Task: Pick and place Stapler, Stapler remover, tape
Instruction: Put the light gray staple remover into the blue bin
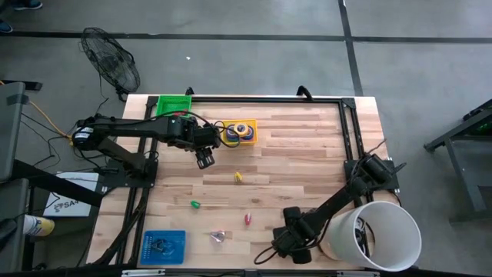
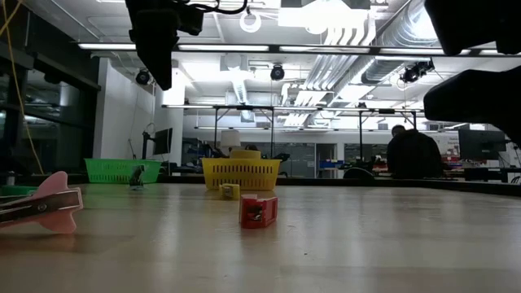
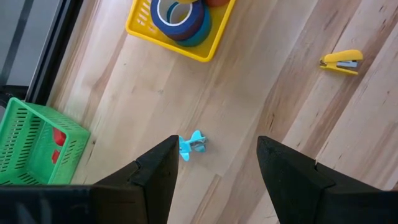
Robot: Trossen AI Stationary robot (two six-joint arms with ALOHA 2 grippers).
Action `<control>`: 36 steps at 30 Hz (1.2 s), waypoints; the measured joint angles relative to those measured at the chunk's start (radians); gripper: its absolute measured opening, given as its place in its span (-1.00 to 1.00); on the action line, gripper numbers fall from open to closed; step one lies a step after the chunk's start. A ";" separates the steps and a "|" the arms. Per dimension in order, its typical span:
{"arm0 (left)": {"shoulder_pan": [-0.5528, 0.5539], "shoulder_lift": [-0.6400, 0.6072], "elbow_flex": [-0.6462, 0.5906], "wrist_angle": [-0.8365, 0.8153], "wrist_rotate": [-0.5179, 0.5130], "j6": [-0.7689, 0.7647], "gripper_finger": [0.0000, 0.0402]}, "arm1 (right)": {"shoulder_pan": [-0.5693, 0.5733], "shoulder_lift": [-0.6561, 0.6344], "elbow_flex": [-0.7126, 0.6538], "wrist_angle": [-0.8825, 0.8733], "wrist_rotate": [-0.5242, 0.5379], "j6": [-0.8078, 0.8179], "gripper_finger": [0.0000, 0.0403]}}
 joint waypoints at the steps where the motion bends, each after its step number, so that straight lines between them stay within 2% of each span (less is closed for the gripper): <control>1: 0.000 0.000 0.000 0.000 0.000 0.000 0.05 | 0.001 0.000 0.000 -0.004 0.000 -0.001 0.12; 13: 0.000 0.000 0.000 0.000 -0.002 0.000 0.05 | 0.001 0.000 0.000 -0.020 0.001 -0.027 -0.59; 20: 0.000 0.000 0.000 0.016 0.003 0.000 0.05 | -0.009 -0.014 0.000 -0.082 0.033 -0.025 -0.59; 24: 0.000 0.000 0.000 0.059 0.021 0.008 0.05 | -0.035 -0.058 0.000 -0.145 0.115 -0.027 -0.59; 30: 0.000 0.000 0.000 0.208 0.109 0.042 0.05 | -0.120 -0.145 0.000 -0.245 0.241 -0.064 -0.59; 36: -0.001 0.000 0.000 0.394 0.196 0.190 0.05 | -0.240 -0.248 0.000 -0.254 0.295 -0.141 -0.59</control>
